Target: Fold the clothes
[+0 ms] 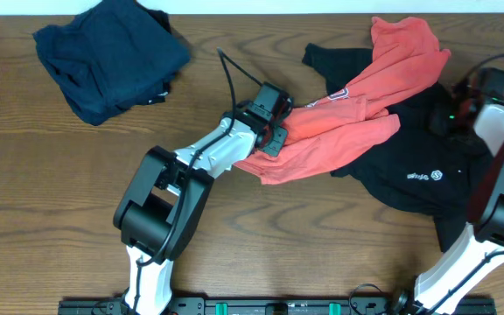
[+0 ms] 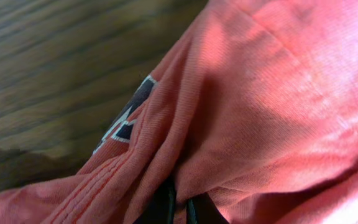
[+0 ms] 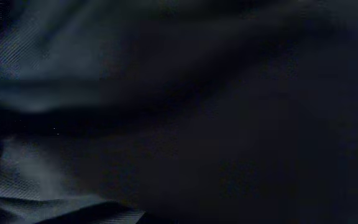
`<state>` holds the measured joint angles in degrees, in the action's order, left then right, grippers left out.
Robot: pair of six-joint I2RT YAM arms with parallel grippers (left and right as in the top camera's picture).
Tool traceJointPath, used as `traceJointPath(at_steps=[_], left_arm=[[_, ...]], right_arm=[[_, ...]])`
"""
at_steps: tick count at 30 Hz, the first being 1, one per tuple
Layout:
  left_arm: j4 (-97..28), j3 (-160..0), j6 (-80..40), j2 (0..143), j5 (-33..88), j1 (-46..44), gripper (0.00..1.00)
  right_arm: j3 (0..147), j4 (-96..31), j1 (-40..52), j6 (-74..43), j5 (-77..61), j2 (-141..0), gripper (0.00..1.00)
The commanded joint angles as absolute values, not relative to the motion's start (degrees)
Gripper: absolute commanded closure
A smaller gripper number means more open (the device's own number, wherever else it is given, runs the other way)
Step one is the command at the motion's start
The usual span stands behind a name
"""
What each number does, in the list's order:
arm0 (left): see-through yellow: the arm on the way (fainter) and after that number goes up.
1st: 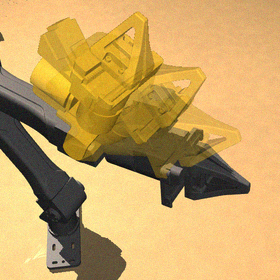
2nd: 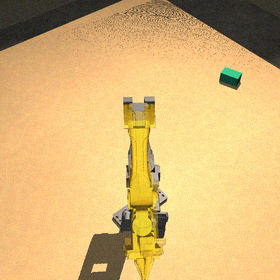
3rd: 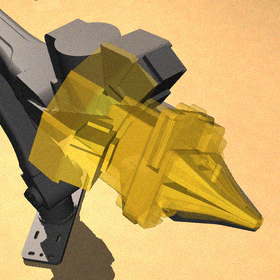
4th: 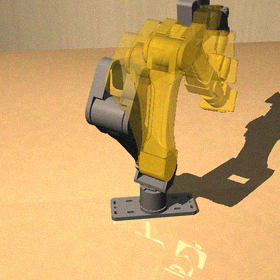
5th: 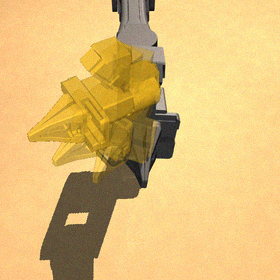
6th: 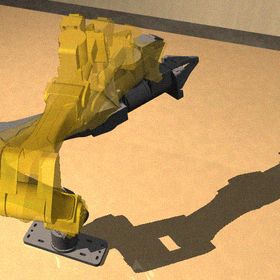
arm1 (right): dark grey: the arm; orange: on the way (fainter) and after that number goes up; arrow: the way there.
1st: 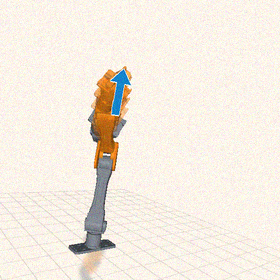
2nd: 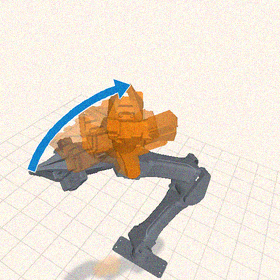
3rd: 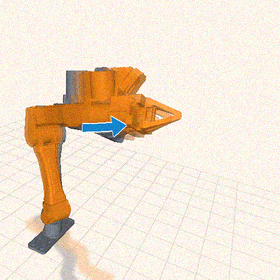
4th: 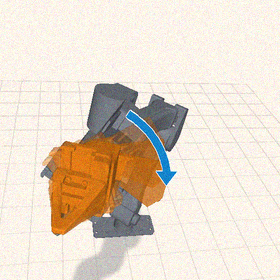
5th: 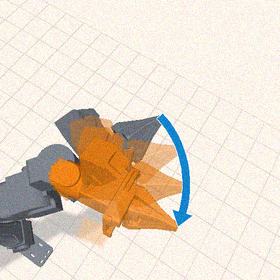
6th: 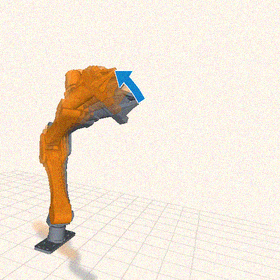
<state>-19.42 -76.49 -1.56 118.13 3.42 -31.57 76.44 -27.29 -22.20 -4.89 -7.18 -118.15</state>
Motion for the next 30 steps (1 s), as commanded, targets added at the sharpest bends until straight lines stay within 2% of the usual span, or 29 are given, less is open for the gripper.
traceJointPath(at_steps=[1, 10, 16, 22, 27, 30], left_arm=[[-20.5, -76.0, -3.8, 122.4, 0.2, -30.3, 0.94], [-20.4, -76.0, -3.9, 123.7, 0.2, -29.8, 0.94], [-20.0, -76.0, -5.1, 123.7, 0.2, -29.4, 0.94], [-19.8, -76.0, -5.1, 123.7, 0.2, -29.4, 0.94], [-19.8, -76.0, -5.1, 123.7, 0.2, -29.4, 0.94], [-19.8, -76.0, -5.3, 123.7, 0.2, -29.4, 0.94]], right_arm=[[76.1, -25.7, -27.0, -4.2, -3.3, -120.4, 0.99], [77.2, -22.4, -37.4, -4.7, -2.8, -120.3, 0.99], [85.3, -31.2, -45.6, -4.6, -2.8, -120.3, 0.99], [96.2, -40.5, -47.9, -4.6, -3.6, -120.3, 0.99], [104.3, -47.0, -46.1, -4.6, -16.1, -120.3, 0.98], [106.8, -51.7, -43.0, -4.5, -22.8, -120.3, 0.82]])
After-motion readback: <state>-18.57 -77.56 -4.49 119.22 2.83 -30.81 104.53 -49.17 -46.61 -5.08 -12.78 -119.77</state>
